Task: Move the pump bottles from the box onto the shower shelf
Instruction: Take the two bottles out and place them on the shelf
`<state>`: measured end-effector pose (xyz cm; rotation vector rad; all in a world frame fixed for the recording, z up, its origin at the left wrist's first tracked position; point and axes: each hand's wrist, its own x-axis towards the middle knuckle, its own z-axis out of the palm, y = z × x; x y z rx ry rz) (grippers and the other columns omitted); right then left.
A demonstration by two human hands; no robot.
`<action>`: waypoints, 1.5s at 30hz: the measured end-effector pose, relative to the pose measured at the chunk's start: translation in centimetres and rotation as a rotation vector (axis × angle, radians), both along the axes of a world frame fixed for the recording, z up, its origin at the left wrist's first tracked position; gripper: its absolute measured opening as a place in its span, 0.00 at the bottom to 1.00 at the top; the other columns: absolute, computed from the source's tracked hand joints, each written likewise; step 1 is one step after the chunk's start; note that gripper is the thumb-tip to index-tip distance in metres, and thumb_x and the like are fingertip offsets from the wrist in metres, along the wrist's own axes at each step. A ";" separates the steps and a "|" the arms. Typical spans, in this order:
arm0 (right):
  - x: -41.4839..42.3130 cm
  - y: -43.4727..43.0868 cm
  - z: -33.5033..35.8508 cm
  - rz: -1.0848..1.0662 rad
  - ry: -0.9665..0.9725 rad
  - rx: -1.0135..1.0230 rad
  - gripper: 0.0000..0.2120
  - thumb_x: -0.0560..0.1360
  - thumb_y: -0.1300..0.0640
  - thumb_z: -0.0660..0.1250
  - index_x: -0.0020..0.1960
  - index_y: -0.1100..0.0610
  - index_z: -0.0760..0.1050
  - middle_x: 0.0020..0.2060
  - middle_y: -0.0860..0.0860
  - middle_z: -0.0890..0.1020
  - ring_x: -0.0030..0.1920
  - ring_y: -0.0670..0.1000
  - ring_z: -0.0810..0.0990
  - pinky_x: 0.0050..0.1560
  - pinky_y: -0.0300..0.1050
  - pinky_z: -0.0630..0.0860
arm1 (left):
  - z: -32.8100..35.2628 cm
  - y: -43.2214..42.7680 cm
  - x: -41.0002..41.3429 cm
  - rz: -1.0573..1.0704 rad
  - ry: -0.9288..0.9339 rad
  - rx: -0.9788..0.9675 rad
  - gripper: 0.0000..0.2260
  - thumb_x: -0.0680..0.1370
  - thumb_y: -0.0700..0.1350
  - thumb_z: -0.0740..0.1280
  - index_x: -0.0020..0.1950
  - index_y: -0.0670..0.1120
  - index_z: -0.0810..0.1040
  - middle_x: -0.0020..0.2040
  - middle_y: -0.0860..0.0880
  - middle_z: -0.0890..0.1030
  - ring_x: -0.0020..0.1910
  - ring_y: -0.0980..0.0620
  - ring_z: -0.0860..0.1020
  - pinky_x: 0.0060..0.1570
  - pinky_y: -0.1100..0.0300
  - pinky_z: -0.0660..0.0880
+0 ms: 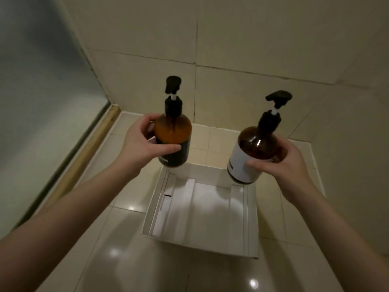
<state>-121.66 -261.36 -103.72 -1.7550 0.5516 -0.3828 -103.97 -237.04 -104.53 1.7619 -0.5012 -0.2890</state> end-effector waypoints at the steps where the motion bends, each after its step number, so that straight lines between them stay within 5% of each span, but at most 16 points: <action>1: 0.2 -0.3 0.3 -0.003 0.002 -0.005 0.32 0.59 0.61 0.78 0.62 0.53 0.74 0.55 0.47 0.80 0.57 0.49 0.78 0.58 0.54 0.76 | 0.2 -0.2 0.1 -0.002 0.005 0.002 0.27 0.59 0.44 0.79 0.52 0.62 0.73 0.51 0.63 0.78 0.51 0.69 0.77 0.42 0.73 0.75; 7: 1.5 -2.0 4.6 0.025 -0.024 -0.036 0.32 0.58 0.60 0.79 0.60 0.50 0.75 0.52 0.43 0.82 0.52 0.41 0.79 0.50 0.42 0.76 | 3.7 -2.1 1.6 -0.025 0.024 -0.002 0.27 0.58 0.44 0.79 0.50 0.63 0.73 0.48 0.68 0.79 0.49 0.71 0.77 0.37 0.76 0.74; 13: 4.1 -4.4 13.5 0.071 -0.036 -0.062 0.31 0.53 0.56 0.80 0.53 0.42 0.77 0.48 0.39 0.83 0.49 0.38 0.80 0.50 0.42 0.77 | 12.9 -4.5 3.8 -0.034 0.012 -0.048 0.32 0.56 0.47 0.80 0.57 0.56 0.74 0.56 0.56 0.79 0.55 0.57 0.78 0.48 0.66 0.75; 19: 4.8 -5.8 24.9 0.108 -0.060 -0.071 0.33 0.48 0.45 0.82 0.53 0.43 0.78 0.50 0.43 0.84 0.51 0.43 0.81 0.51 0.46 0.77 | 25.6 -5.3 4.7 -0.050 0.016 -0.074 0.30 0.51 0.55 0.78 0.52 0.61 0.75 0.53 0.59 0.79 0.53 0.61 0.78 0.46 0.67 0.73; 25: 4.8 -6.7 38.2 0.070 -0.078 -0.121 0.34 0.49 0.45 0.80 0.54 0.44 0.78 0.50 0.42 0.83 0.52 0.42 0.81 0.51 0.43 0.76 | 39.7 -5.4 4.8 -0.028 0.013 -0.085 0.34 0.53 0.52 0.77 0.58 0.52 0.75 0.56 0.52 0.80 0.57 0.52 0.77 0.55 0.55 0.73; 29: 4.5 -7.0 48.5 0.068 -0.092 -0.146 0.31 0.48 0.46 0.81 0.50 0.37 0.78 0.50 0.39 0.83 0.50 0.39 0.81 0.49 0.40 0.76 | 50.1 -5.0 4.5 -0.008 -0.014 -0.113 0.31 0.54 0.49 0.77 0.56 0.52 0.75 0.56 0.51 0.79 0.57 0.53 0.77 0.55 0.57 0.73; 35: 2.8 -5.6 63.9 0.105 -0.128 -0.148 0.33 0.47 0.43 0.80 0.52 0.40 0.78 0.51 0.42 0.83 0.52 0.42 0.81 0.51 0.43 0.76 | 65.0 -4.8 2.3 -0.038 -0.070 -0.118 0.28 0.57 0.45 0.79 0.54 0.56 0.75 0.55 0.55 0.79 0.56 0.58 0.76 0.47 0.67 0.71; 39: 1.3 -4.4 73.6 0.115 -0.152 -0.155 0.34 0.48 0.49 0.82 0.54 0.44 0.78 0.51 0.44 0.84 0.54 0.44 0.81 0.54 0.45 0.76 | 74.3 -4.1 0.5 -0.058 -0.079 -0.129 0.30 0.55 0.50 0.78 0.55 0.55 0.75 0.56 0.54 0.79 0.57 0.57 0.76 0.53 0.58 0.72; 45: -1.3 -2.7 86.1 0.136 -0.149 -0.203 0.28 0.55 0.61 0.81 0.52 0.47 0.78 0.50 0.47 0.84 0.55 0.47 0.80 0.59 0.49 0.75 | 86.3 -2.4 -1.8 -0.079 -0.089 -0.175 0.31 0.51 0.52 0.78 0.53 0.55 0.75 0.52 0.55 0.80 0.52 0.58 0.77 0.47 0.62 0.73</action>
